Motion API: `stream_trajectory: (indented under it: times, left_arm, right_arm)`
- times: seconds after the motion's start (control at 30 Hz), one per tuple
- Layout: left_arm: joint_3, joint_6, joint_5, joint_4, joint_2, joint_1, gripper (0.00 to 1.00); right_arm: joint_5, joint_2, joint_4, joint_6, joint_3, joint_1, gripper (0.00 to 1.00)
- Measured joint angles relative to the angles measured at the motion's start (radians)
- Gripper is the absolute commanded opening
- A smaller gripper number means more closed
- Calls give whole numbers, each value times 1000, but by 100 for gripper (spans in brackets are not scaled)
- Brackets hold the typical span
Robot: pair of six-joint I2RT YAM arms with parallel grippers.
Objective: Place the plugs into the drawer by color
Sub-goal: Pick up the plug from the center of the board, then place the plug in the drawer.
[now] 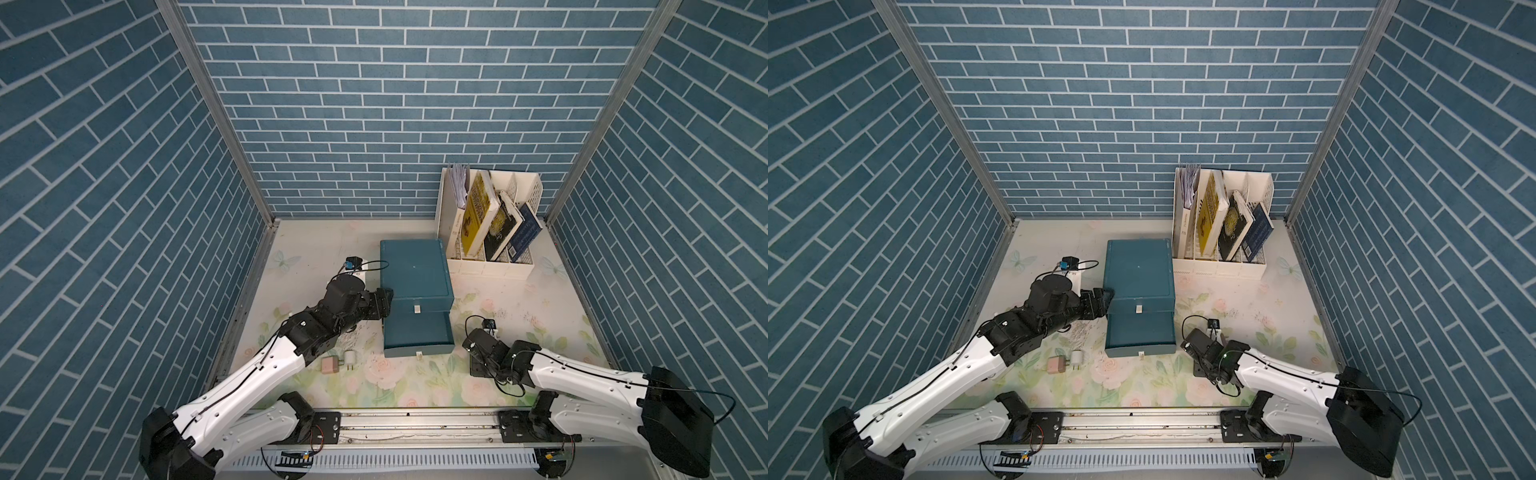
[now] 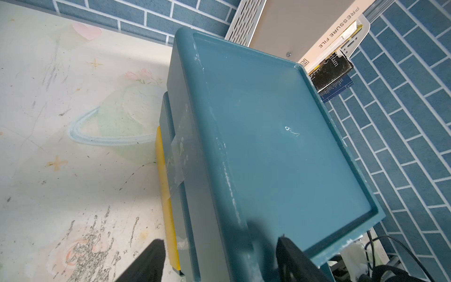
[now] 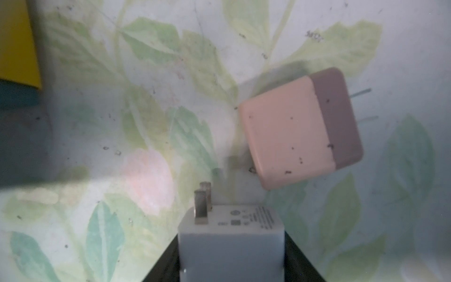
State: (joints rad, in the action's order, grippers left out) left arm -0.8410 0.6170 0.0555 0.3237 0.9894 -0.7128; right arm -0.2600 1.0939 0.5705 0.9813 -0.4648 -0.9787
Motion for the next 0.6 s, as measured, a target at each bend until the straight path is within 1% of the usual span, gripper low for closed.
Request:
stream_trajectory:
  times: [0.07,0.17,0.3,0.4,0.5,0.6]
  left_arm:
    - [0,0,0,0,0,0,76]
    - [0,0,0,0,0,0,76]
    - [0,0,3,0,0,0,76]
    - [0,0,3,0,3,0,76]
    - [0,0,3,-3,5,0,76]
    - [0,0,3,-4,6,0,76]
  right_arm:
    - [-9,-14,30,9,-24,-16,20]
    - [-38,-56,85,19,-93,-55,14]
    - [-115,-95,159,38,-257,-153,5]
    - [-205,-66,223,60,-420,-254,4]
    - [-290,10,288,80,-575,-343,4]
    - [-324,85,311,80,-665,-387,4]
